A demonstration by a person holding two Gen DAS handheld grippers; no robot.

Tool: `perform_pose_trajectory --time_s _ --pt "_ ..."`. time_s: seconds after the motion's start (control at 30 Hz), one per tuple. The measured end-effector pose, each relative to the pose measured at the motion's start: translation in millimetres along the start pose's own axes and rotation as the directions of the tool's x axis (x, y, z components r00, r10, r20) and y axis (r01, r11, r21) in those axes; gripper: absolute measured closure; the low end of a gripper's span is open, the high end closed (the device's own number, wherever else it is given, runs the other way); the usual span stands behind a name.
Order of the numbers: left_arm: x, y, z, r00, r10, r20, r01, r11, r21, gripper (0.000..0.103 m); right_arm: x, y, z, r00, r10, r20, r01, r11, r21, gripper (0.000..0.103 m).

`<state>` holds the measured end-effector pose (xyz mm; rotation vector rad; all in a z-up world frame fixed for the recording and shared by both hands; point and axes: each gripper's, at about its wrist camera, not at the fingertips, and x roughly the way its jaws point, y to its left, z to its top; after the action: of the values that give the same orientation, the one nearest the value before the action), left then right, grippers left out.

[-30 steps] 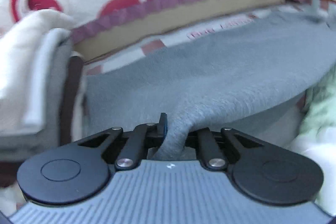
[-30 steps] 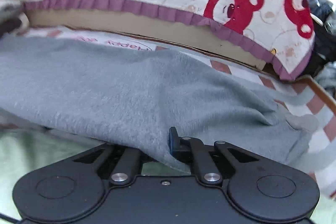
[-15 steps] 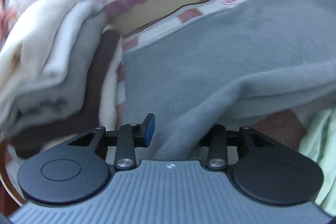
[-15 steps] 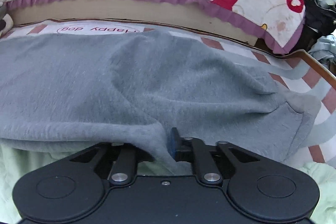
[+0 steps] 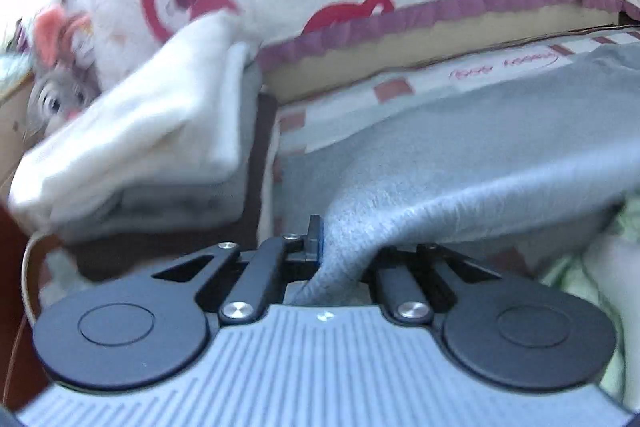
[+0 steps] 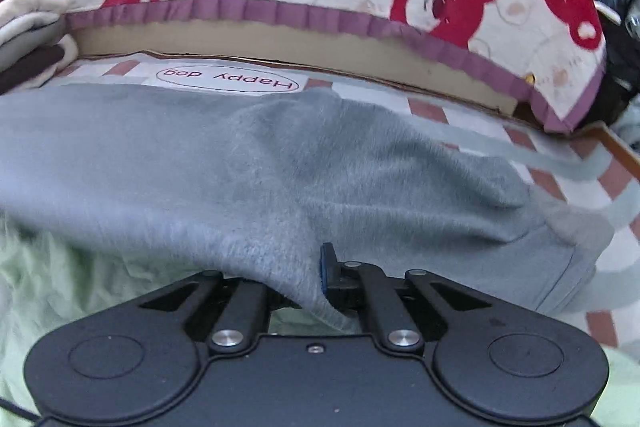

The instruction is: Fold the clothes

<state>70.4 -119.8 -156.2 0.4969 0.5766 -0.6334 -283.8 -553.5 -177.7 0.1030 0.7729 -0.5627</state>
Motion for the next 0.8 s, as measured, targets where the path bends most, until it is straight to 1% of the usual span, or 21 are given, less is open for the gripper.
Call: perform_pose_trajectory --time_s 0.03,0.07,0.1,0.13,0.17,0.23,0.27,0.3,0.37,0.43,0.47,0.5,0.57,0.6,0.67,0.73,0.8 --pt "4.4 3.0 -6.6 1.000 0.000 -0.023 0.000 1.000 -0.019 0.097 4.7 -0.3 -1.2 1.000 0.005 0.001 -0.005 1.000 0.010 0.092" --pt "8.7 6.1 -13.2 0.999 -0.001 -0.046 -0.001 0.999 -0.038 0.097 10.0 0.8 -2.2 1.000 0.000 0.008 0.000 0.999 0.032 0.086" --pt "15.7 7.1 -15.1 0.998 -0.001 -0.065 -0.002 0.999 -0.048 0.096 15.3 1.8 -3.1 1.000 -0.006 0.014 0.005 0.999 0.054 0.083" --pt "23.2 7.7 -16.2 0.997 0.000 -0.083 -0.005 0.998 -0.057 0.093 19.8 3.0 -4.2 1.000 -0.012 0.019 0.011 0.997 0.078 0.082" --pt "26.7 9.0 -14.6 0.996 -0.005 -0.088 -0.002 0.997 -0.072 0.093 22.2 4.2 -5.8 1.000 -0.023 0.020 0.021 0.993 0.113 0.081" --pt "29.2 11.4 -12.0 0.996 -0.011 -0.087 0.003 0.995 -0.098 0.092 24.6 4.6 -11.0 0.998 -0.049 0.028 0.042 0.979 0.200 0.080" --pt "28.5 12.4 -11.5 0.997 -0.012 -0.082 0.003 0.994 -0.106 0.092 21.3 2.0 -13.8 0.997 -0.052 0.048 0.039 0.968 0.247 0.079" --pt "27.7 13.3 -11.0 0.997 -0.013 -0.078 0.004 0.993 -0.115 0.092 17.5 -1.3 -16.3 0.996 -0.052 0.070 0.029 0.956 0.293 0.080" --pt "27.5 15.3 -11.9 0.996 -0.017 -0.087 0.006 0.991 -0.131 0.091 7.3 -11.9 -19.1 0.992 -0.031 0.121 -0.017 0.926 0.376 0.083" --pt "31.6 10.9 -7.1 0.996 -0.012 -0.085 0.003 0.995 -0.104 0.089 1.6 -25.4 -21.0 0.984 0.002 0.177 -0.084 0.885 0.458 0.086" --pt "33.8 8.5 -4.5 0.996 -0.009 -0.084 0.002 0.996 -0.089 0.088 2.3 -31.7 -19.8 0.982 0.014 0.191 -0.107 0.867 0.487 0.087" --pt "36.0 6.1 -1.9 0.997 -0.006 -0.083 0.000 0.997 -0.075 0.088 4.0 -37.8 -17.8 0.979 0.023 0.203 -0.126 0.850 0.512 0.088" --pt "40.4 1.2 3.4 0.997 -0.001 -0.080 -0.003 0.999 -0.045 0.088 13.5 -47.7 -8.7 0.976 0.024 0.215 -0.139 0.830 0.540 0.090" --pt "42.6 -1.2 6.0 0.997 0.002 -0.079 -0.004 1.000 -0.030 0.088 20.2 -51.0 -1.1 0.977 0.020 0.214 -0.136 0.828 0.544 0.090" --pt "52.0 -8.3 16.7 0.997 0.016 -0.079 -0.014 0.999 0.029 0.086 34.5 -58.5 15.0 0.978 0.010 0.207 -0.124 0.827 0.548 0.090" --pt "62.9 -14.8 27.8 0.997 0.023 -0.079 -0.016 0.997 0.081 0.084 52.9 -70.0 35.1 0.985 -0.007 0.173 -0.086 0.845 0.527 0.090" --pt "76.1 -17.9 37.4 0.996 0.011 -0.086 -0.002 0.995 0.101 0.084 71.5 -75.0 51.1 0.992 -0.009 0.128 -0.055 0.872 0.486 0.090"
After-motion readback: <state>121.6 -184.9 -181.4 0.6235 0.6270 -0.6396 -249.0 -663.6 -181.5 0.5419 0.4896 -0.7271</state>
